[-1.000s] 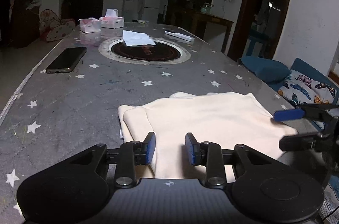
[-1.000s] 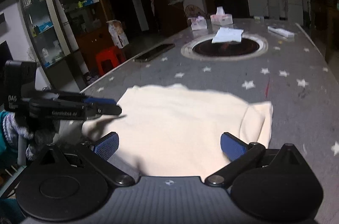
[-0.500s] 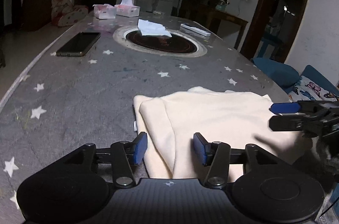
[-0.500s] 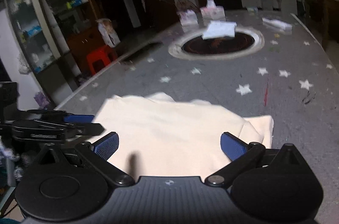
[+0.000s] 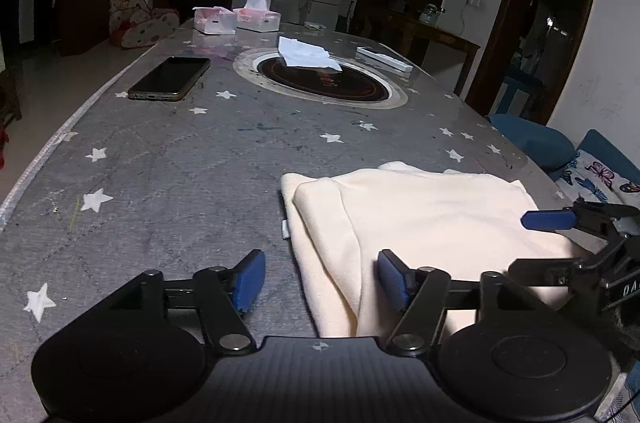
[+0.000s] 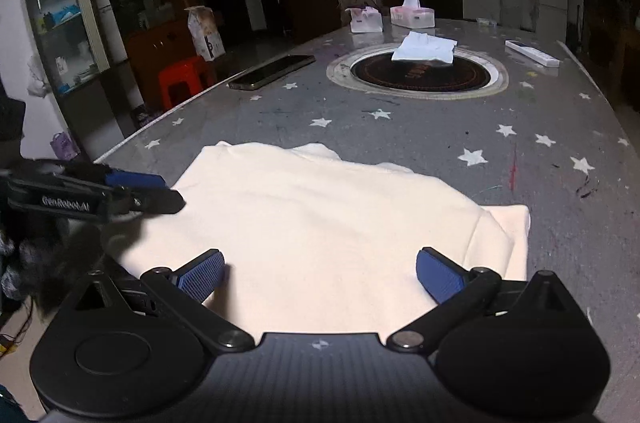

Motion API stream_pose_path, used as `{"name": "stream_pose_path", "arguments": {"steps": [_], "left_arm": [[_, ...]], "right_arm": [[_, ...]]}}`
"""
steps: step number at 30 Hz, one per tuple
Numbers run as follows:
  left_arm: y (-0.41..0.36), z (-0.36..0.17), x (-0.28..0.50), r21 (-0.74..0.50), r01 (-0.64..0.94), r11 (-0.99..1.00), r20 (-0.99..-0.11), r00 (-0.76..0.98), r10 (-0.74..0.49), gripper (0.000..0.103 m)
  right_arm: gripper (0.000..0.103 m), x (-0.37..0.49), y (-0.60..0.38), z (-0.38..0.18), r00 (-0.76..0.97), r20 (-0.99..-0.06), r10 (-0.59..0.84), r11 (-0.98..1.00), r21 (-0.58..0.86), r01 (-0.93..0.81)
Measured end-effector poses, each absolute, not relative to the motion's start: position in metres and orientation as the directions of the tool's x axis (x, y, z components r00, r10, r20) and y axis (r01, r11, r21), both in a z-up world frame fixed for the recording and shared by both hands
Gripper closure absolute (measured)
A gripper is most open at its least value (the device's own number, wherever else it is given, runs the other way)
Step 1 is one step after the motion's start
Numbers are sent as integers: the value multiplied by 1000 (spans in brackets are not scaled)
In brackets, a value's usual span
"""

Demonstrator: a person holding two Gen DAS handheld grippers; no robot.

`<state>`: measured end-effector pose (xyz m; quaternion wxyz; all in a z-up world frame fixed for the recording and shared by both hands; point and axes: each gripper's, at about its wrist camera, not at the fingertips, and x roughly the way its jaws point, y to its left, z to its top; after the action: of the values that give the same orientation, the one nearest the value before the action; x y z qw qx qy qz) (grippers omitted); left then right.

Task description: Fold clothes

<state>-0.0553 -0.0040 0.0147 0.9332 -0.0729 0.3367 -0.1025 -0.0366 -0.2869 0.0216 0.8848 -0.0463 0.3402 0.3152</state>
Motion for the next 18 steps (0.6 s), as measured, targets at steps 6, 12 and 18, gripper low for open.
{"name": "stream_pose_path", "arguments": {"steps": [6,12,18], "left_arm": [[-5,15,-54,-212,126,969,-624,746,-233,21],[-5,15,-55,-212,113,971,-632,742,-225,12],[2,16,-57,-222,82,972,-637,743,-208,8]], "right_arm": [[0,-50,-272,30,580,-622,526,775,70,-627],[0,-68,-247,32,577,-631,519,726,-30,-687],[0,-91,-214,34,564,-630,534,630,-148,-762]]}}
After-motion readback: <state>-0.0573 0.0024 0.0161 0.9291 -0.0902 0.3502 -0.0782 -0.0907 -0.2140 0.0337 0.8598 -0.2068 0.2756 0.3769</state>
